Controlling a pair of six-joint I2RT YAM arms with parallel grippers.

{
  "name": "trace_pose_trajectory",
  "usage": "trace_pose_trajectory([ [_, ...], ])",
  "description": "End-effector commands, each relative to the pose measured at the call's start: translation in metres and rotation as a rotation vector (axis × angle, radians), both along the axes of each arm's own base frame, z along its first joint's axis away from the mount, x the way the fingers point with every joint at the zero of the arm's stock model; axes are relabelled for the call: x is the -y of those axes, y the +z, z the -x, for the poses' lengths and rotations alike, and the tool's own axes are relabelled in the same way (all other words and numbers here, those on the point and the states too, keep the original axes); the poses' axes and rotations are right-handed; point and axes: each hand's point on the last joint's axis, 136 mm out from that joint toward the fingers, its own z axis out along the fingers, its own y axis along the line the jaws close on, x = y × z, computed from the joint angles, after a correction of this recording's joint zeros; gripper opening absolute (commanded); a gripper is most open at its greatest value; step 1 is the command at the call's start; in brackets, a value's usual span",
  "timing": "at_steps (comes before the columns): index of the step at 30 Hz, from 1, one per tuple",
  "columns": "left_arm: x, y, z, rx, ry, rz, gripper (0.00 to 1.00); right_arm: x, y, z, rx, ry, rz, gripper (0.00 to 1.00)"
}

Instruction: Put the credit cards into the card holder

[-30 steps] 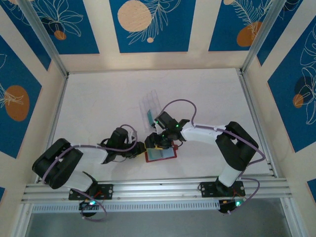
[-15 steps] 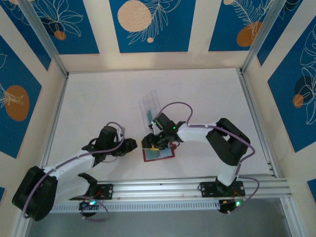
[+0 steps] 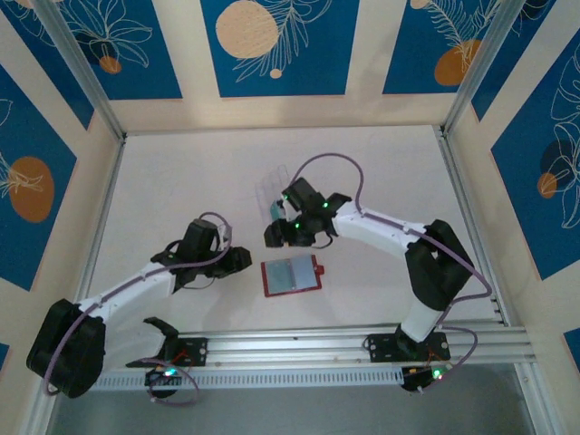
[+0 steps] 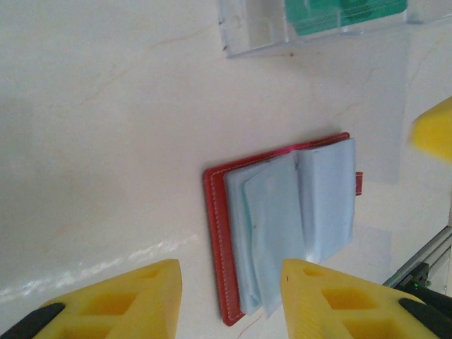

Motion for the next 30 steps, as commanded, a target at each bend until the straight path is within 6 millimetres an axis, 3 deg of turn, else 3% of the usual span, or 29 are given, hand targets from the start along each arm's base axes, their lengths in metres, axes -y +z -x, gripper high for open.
trace_pose_trajectory([
  [1, 0.008, 0.009, -0.011, 0.020, -0.038, 0.017, 0.40, 0.030, 0.014, -0.019, 0.035, -0.008, 0.106, 0.57],
  [6, 0.028, 0.010, -0.030, 0.000, -0.068, 0.056, 0.37, 0.027, 0.029, -0.059, 0.085, 0.000, 0.147, 0.47],
  [11, 0.040, 0.011, -0.046, -0.015, -0.077, 0.079, 0.36, 0.018, 0.024, -0.084, 0.084, 0.025, 0.189, 0.44],
  [20, 0.045, 0.009, -0.060, -0.027, -0.073, 0.051, 0.35, 0.005, -0.003, -0.100, 0.049, 0.069, 0.232, 0.44],
  [30, 0.045, 0.004, -0.062, -0.040, -0.069, 0.038, 0.35, -0.002, -0.021, -0.099, 0.033, 0.110, 0.263, 0.42],
])
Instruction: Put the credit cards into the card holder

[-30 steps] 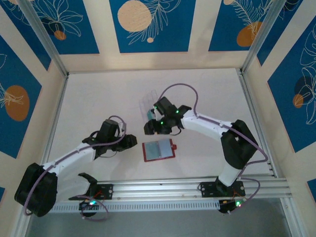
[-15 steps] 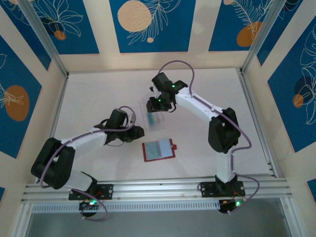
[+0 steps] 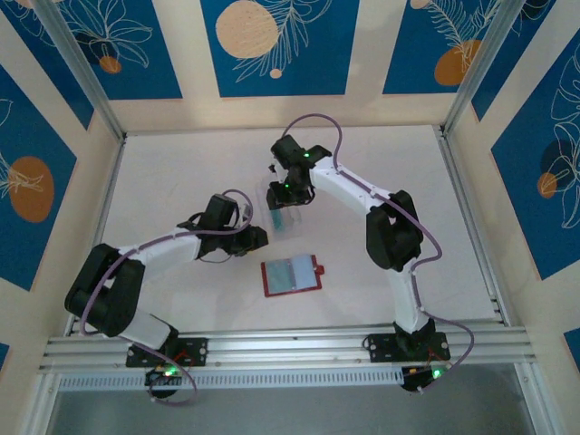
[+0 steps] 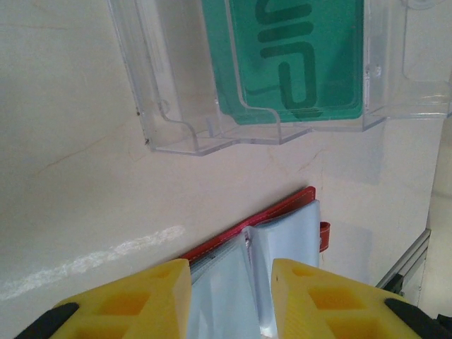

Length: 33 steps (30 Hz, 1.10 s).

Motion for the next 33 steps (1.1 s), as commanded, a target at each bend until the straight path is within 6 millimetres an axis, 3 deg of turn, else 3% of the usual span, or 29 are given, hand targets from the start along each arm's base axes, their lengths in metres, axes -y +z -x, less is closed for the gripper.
trace_pose_trajectory([
  [1, 0.000, 0.005, -0.007, 0.019, -0.002, 0.000, 0.35, -0.001, -0.013, 0.007, -0.019, 0.040, 0.051, 0.42],
  [19, -0.010, 0.009, 0.002, 0.039, 0.021, -0.013, 0.35, 0.003, -0.031, 0.009, 0.072, 0.065, 0.301, 0.43],
  [27, -0.012, 0.009, 0.003, 0.043, 0.020, -0.016, 0.35, -0.005, -0.038, 0.016, 0.027, 0.077, 0.286, 0.44],
  [33, -0.015, 0.007, 0.005, 0.038, 0.019, -0.017, 0.35, -0.019, -0.019, 0.021, -0.004, 0.072, 0.146, 0.43],
])
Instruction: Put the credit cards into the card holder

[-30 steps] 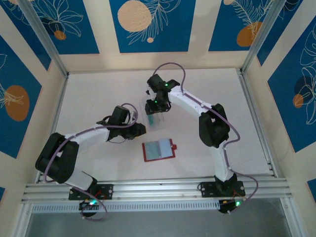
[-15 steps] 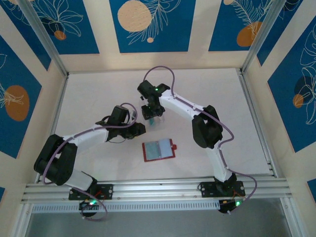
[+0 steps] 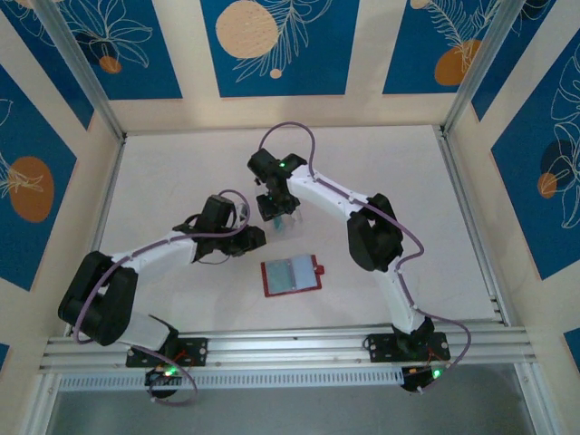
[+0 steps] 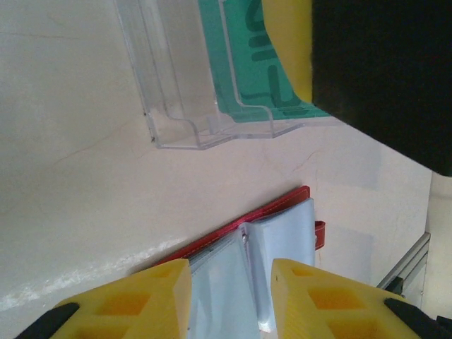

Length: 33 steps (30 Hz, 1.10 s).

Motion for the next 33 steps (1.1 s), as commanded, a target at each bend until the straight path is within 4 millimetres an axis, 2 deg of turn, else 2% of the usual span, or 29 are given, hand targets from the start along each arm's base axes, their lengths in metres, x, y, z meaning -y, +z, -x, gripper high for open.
trace_pose_trajectory([
  [1, -0.009, -0.001, 0.003, 0.002, 0.005, -0.014, 0.35, -0.006, 0.007, 0.011, -0.074, -0.008, -0.087, 0.43],
  [4, -0.010, -0.002, 0.004, 0.001, 0.007, -0.015, 0.35, -0.013, 0.013, 0.013, -0.106, -0.005, -0.152, 0.43],
  [16, -0.015, -0.003, 0.004, -0.001, 0.014, -0.013, 0.34, -0.018, 0.015, 0.016, -0.204, -0.014, -0.280, 0.44],
  [21, -0.015, -0.004, 0.003, -0.004, 0.015, -0.010, 0.34, -0.017, 0.026, 0.015, -0.207, -0.019, -0.331, 0.44],
  [33, -0.015, -0.006, 0.003, -0.007, 0.015, -0.005, 0.34, -0.017, 0.033, 0.014, -0.210, -0.014, -0.353, 0.38],
])
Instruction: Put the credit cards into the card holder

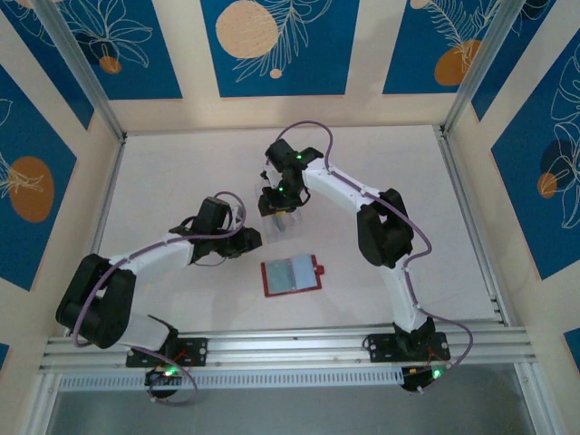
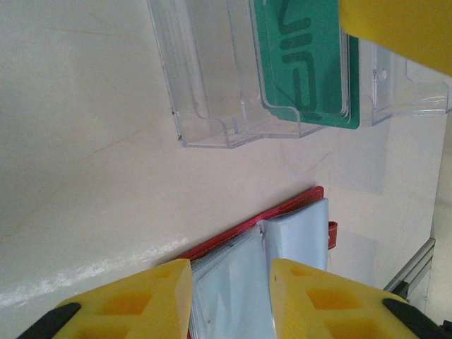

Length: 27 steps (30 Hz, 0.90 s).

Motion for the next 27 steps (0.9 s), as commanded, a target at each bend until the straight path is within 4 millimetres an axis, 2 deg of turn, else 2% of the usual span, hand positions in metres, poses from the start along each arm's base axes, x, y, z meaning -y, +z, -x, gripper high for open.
trace_pose_trajectory([
  [1, -0.0039, -0.0015, 0.0015, 0.001, -0.010, 0.000, 0.34, -0.0021, 0.0198, 0.0061, -0.006, 0.008, -0.050, 0.37],
  [5, -0.0044, -0.0036, 0.0025, -0.005, -0.011, -0.001, 0.34, -0.0024, 0.0205, 0.0064, -0.007, 0.010, -0.055, 0.34],
  [17, -0.0061, -0.0043, 0.0017, -0.004, -0.007, -0.001, 0.34, 0.0007, 0.0187, 0.0045, 0.003, 0.008, -0.031, 0.17],
  [27, -0.0084, -0.0048, 0.0019, -0.004, -0.003, -0.003, 0.34, 0.0041, 0.0256, 0.0032, 0.021, 0.007, -0.023, 0.09],
])
